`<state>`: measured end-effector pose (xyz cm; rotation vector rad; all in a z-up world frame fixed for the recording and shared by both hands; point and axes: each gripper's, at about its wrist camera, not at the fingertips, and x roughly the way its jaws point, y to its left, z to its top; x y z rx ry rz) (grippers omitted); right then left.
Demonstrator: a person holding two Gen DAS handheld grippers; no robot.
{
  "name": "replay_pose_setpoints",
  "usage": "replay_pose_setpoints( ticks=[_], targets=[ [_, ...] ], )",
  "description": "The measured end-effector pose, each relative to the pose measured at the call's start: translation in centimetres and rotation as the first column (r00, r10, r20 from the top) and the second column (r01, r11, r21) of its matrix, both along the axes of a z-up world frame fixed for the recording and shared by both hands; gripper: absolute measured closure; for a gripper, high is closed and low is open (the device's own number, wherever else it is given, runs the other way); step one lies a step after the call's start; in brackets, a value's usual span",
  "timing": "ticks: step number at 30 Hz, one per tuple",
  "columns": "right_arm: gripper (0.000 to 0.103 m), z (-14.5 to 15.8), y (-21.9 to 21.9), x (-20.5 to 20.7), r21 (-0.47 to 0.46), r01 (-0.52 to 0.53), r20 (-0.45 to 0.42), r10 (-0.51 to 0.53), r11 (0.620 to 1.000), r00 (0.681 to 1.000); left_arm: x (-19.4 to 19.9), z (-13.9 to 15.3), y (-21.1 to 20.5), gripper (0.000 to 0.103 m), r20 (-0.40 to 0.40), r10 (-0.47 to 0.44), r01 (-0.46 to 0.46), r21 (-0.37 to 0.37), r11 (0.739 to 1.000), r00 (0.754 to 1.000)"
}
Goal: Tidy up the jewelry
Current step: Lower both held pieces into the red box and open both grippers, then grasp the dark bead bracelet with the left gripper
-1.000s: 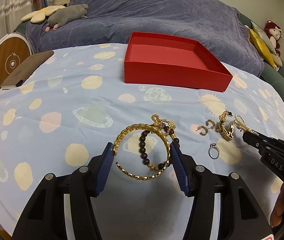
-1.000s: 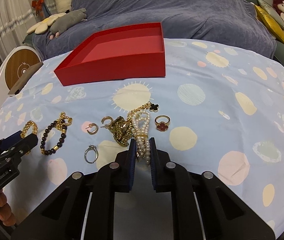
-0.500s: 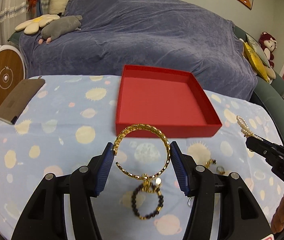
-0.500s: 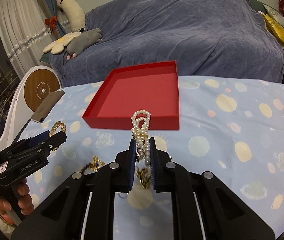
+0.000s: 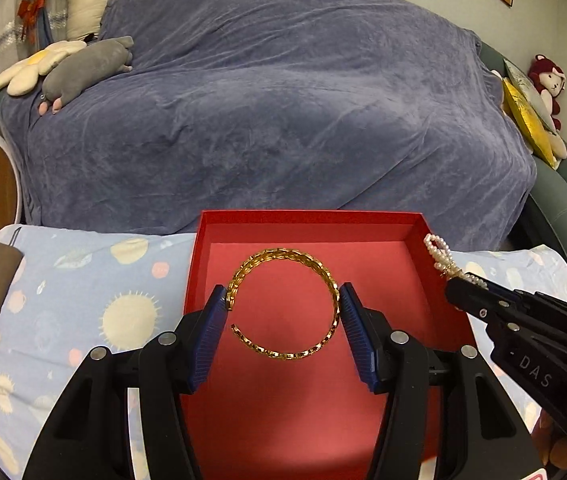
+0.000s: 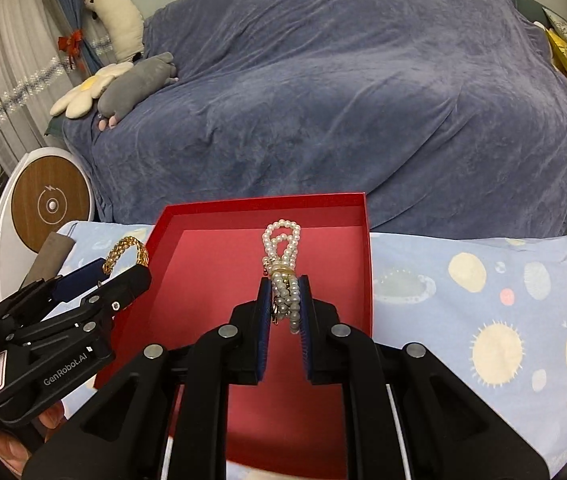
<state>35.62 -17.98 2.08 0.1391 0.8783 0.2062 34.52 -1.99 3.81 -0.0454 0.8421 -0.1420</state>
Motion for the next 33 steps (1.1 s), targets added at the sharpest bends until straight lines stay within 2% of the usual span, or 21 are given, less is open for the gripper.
replay_pose_setpoints(
  ticks=[5,12,13,17,19,25,29,33],
  targets=[
    [0.091,-2.7,-0.2,3.4,-0.016,0.011,-0.071,-0.012,1.000,0.997,4.3,-2.3,-0.3,0.049,-0.071,0.020,-0.020,-0.005,1.000,0.997],
    [0.088,-3.9,-0.1,4.5,-0.049,0.022,-0.089,-0.026,0.999,0.996,5.6,-4.0,-0.3,0.048,-0.094,0.023,-0.020,0.032,0.999,0.995],
    [0.087,-3.6,-0.2,4.2,-0.047,0.029,-0.080,-0.032,0.998,0.996,5.6,-4.0,-0.2,0.045,-0.091,0.030,-0.027,0.032,0.999,0.995],
    [0.072,-2.0,-0.9,2.4,-0.033,0.044,-0.030,-0.045,0.998,0.999,4.9,-2.7,1.0,0.040,-0.072,0.051,-0.051,-0.003,0.999,0.996],
    [0.066,-0.6,-1.4,0.5,-0.017,0.040,-0.005,-0.040,0.999,0.999,3.6,-1.4,2.1,0.032,-0.061,0.059,-0.061,-0.034,0.998,0.996],
    [0.057,2.7,-2.9,-7.5,0.001,0.012,0.060,-0.012,1.000,0.998,-3.6,1.7,5.2,0.030,-0.015,0.095,-0.097,-0.097,0.991,0.995],
    [0.055,3.4,-3.6,-13.0,0.018,0.009,0.067,-0.010,1.000,0.998,-9.1,2.0,6.2,0.030,-0.006,0.113,-0.114,-0.052,0.992,0.994],
    [0.053,2.9,-3.4,-18.1,-0.011,0.013,0.078,-0.012,1.000,0.997,-14.0,1.2,6.2,0.030,-0.013,0.089,-0.089,-0.003,0.996,0.996]
  ],
)
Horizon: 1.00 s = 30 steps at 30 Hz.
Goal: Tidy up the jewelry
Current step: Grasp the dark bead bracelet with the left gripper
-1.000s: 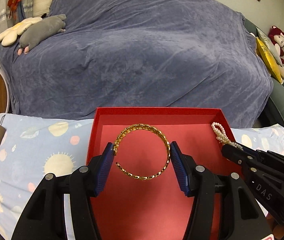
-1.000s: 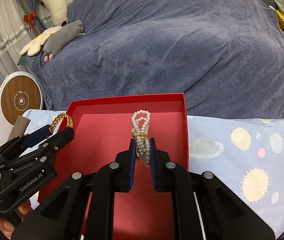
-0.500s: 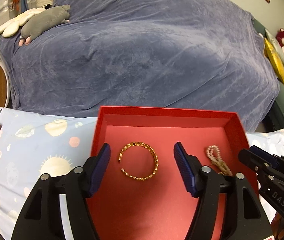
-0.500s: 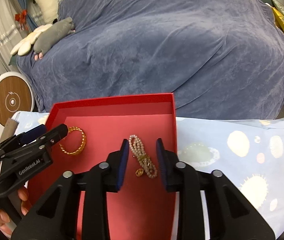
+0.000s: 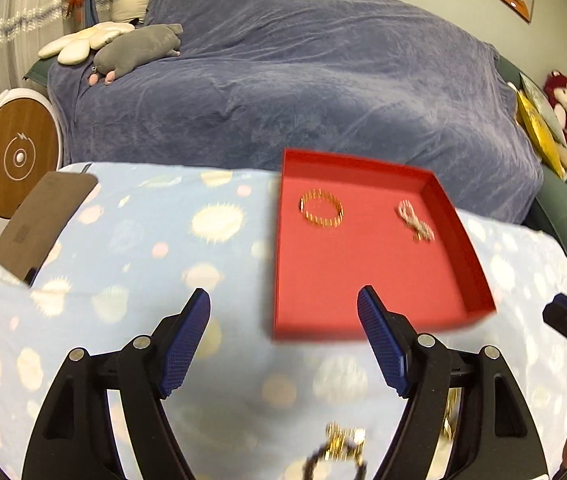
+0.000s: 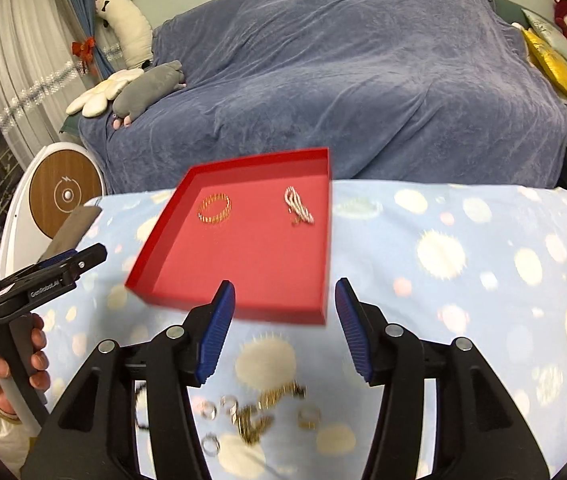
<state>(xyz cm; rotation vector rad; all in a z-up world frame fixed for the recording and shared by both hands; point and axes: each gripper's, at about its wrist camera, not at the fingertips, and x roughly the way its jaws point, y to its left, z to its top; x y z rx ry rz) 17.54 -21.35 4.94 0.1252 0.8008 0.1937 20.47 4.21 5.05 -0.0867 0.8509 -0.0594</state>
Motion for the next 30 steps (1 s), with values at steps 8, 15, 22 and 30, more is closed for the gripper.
replay_pose_setpoints(
  ticks=[8,15,22,30],
  targets=[
    [0.048,-3.3,0.4,-6.9,0.021,0.002,-0.030,-0.002,1.000,1.000,-8.2,-2.8,-1.4,0.026,-0.012,-0.053,0.054,0.018,0.998,0.998],
    [0.048,-6.6,2.1,-8.2,-0.011,-0.027,-0.082,0.027,1.000,0.996,-10.6,-6.2,-3.0,0.026,-0.051,-0.109,0.111,0.036,0.993,0.993],
    [0.048,-8.2,3.6,-7.3,-0.050,-0.054,-0.097,0.049,0.997,0.994,-10.8,-7.7,-2.5,0.026,-0.083,-0.119,0.122,0.029,0.992,0.989],
    [0.048,-9.4,4.9,-6.4,-0.068,-0.070,-0.114,0.062,0.995,0.992,-10.4,-8.5,-2.3,0.026,-0.102,-0.123,0.125,0.011,0.992,0.987]
  ],
)
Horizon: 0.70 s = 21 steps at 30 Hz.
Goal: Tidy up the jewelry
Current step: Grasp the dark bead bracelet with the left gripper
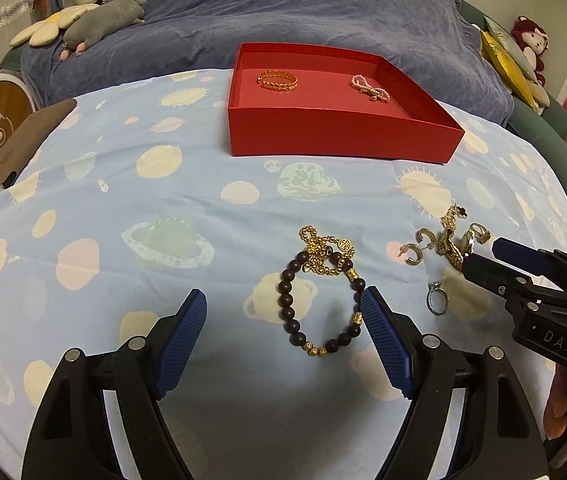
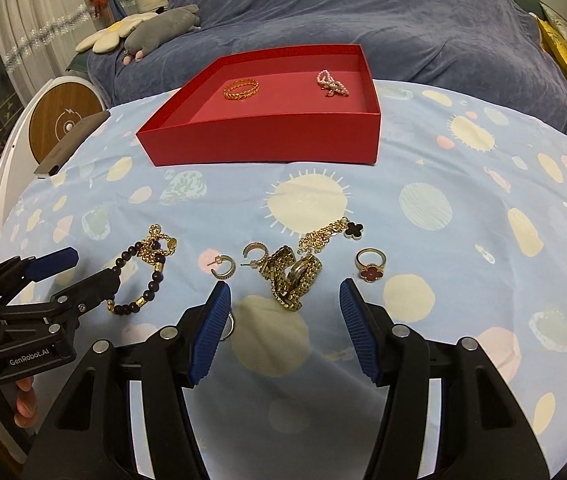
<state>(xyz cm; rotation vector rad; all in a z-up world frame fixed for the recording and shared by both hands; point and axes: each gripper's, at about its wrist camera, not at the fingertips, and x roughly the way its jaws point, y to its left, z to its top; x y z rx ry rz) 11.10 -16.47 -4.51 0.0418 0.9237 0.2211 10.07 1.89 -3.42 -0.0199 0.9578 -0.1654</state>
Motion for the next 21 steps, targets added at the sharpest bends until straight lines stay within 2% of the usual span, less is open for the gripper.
replay_pose_setpoints(
  ticks=[4,18,21],
  targets=[
    [0.049,-0.1,-0.1,0.4,-0.003,0.011,0.008,-0.011,1.000,1.000,0.0,0.0,-0.3,0.026,0.004,-0.002,0.002,0.006,1.000,1.000],
    [0.069,-1.2,-1.2,2.0,0.041,0.057,-0.016,-0.056,0.998,0.998,0.6,-0.9,0.2,0.027,-0.002,0.020,-0.020,0.015,1.000,1.000],
    [0.074,-1.1,-1.0,1.9,0.042,0.048,-0.015,-0.047,0.998,0.999,0.8,-1.3,0.3,0.039,-0.015,0.015,-0.015,0.008,1.000,1.000]
  ],
)
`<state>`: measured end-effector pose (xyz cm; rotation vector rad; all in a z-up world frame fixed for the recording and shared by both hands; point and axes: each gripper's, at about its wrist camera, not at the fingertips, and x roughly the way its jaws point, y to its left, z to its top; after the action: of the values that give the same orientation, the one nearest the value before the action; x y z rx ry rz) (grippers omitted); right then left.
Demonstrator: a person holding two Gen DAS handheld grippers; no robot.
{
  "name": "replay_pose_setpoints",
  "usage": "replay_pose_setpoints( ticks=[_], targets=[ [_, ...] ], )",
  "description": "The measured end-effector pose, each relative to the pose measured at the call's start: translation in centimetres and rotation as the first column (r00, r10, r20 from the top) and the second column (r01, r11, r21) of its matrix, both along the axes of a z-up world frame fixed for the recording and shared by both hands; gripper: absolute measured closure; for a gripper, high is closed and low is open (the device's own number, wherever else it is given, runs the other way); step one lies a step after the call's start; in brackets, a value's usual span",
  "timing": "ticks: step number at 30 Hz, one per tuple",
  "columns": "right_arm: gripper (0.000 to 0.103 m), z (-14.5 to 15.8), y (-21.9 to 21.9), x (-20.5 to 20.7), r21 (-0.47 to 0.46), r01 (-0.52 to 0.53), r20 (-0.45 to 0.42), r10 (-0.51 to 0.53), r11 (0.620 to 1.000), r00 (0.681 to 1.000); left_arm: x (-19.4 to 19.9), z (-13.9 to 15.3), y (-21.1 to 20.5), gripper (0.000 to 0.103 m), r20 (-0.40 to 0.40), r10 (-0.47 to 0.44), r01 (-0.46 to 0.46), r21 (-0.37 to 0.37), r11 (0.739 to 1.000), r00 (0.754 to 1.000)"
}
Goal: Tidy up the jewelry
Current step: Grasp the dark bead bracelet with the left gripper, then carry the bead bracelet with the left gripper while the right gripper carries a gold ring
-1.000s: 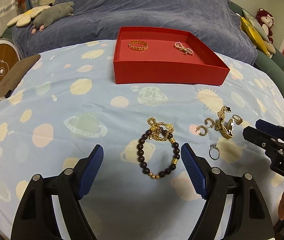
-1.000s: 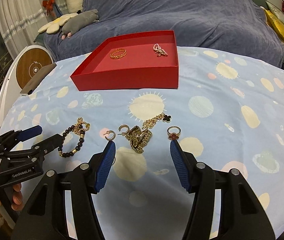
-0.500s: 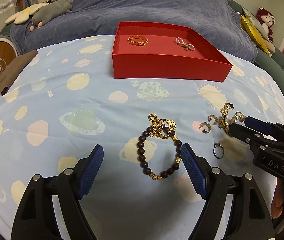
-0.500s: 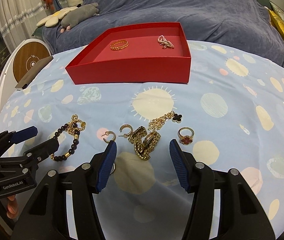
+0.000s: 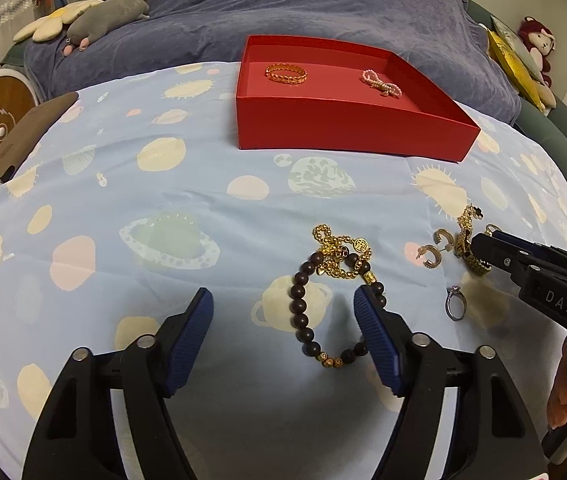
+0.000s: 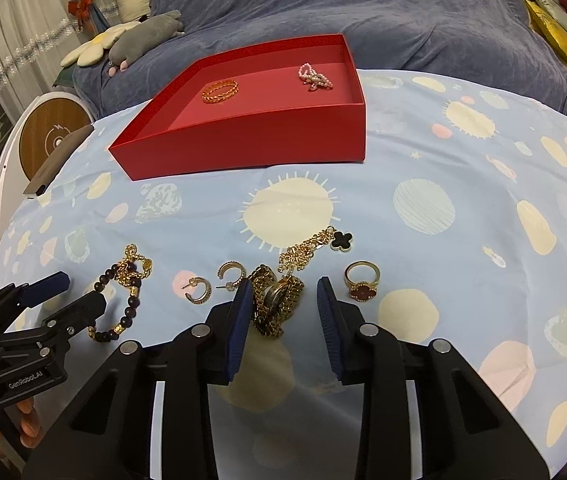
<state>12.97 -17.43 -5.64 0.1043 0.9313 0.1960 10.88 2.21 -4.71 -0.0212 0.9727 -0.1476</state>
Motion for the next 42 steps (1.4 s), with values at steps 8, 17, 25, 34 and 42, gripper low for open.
replay_pose_setpoints(
  ticks=[8,17,25,34,42],
  targets=[
    [0.086,0.1,0.1,-0.1,0.009,-0.017,-0.003,0.017,1.000,1.000,-0.1,-0.5,-0.8,0.066,0.024,-0.030,0.029,0.032,0.999,0.999],
    [0.092,0.4,0.0,-0.4,0.011,0.000,0.004,0.000,1.000,1.000,-0.6,-0.1,-0.9,0.098,-0.006,-0.071,0.071,-0.029,0.997,0.997],
    [0.093,2.0,0.0,-1.4,0.038,-0.017,0.041,0.015,0.999,0.999,-2.4,2.8,-0.6,0.098,0.030,-0.107,0.110,-0.122,0.986,0.994],
    [0.096,3.6,0.3,-2.7,0.055,-0.042,0.087,0.037,0.998,0.995,-3.9,6.8,-0.5,0.098,0.133,-0.126,0.149,-0.181,0.972,0.983],
    [0.096,4.2,0.5,-3.0,0.061,-0.052,0.106,0.045,0.997,0.993,-3.5,8.4,0.3,0.098,0.171,-0.093,0.128,-0.202,0.971,0.981]
  ],
)
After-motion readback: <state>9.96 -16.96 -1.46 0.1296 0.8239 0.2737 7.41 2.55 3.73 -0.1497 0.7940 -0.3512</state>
